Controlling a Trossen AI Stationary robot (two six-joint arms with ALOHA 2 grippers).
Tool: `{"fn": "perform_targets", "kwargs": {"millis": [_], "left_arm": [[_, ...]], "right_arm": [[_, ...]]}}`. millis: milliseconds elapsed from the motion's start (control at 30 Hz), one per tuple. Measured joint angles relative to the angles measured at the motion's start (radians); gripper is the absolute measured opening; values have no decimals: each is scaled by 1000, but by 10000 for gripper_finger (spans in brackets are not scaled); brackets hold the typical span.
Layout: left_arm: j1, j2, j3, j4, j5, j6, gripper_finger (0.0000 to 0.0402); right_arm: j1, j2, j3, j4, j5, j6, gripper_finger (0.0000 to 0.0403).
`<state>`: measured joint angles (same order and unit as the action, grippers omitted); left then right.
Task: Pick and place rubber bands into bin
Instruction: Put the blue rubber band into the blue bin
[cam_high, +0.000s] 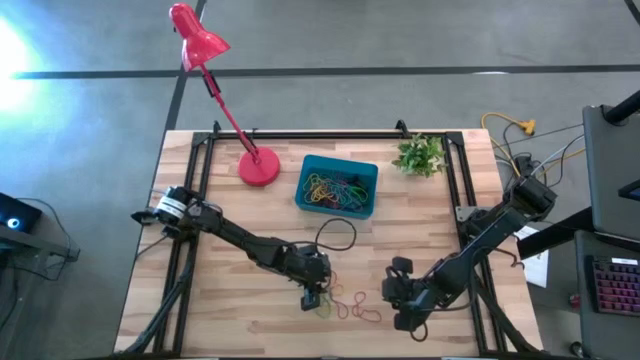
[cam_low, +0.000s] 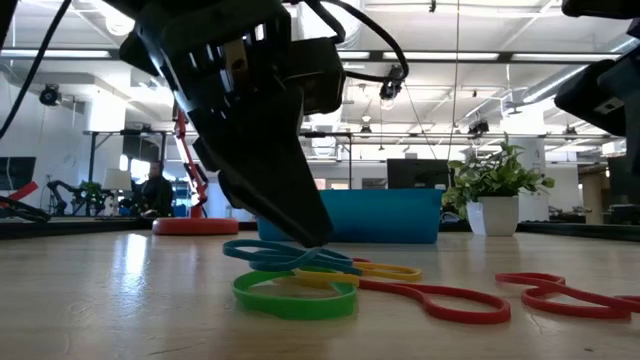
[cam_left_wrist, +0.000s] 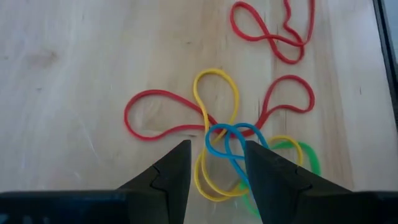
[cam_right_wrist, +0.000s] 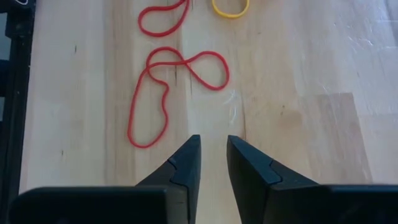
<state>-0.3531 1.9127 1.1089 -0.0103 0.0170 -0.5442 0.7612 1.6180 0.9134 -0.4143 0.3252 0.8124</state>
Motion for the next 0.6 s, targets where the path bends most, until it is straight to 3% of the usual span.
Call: {"fn": "perform_targets", "kwargs": {"millis": [600], "left_arm": [[0,40,3,55,-18,-1,134]], "right_arm": [[0,0,-2,4,19,0,61]]}}
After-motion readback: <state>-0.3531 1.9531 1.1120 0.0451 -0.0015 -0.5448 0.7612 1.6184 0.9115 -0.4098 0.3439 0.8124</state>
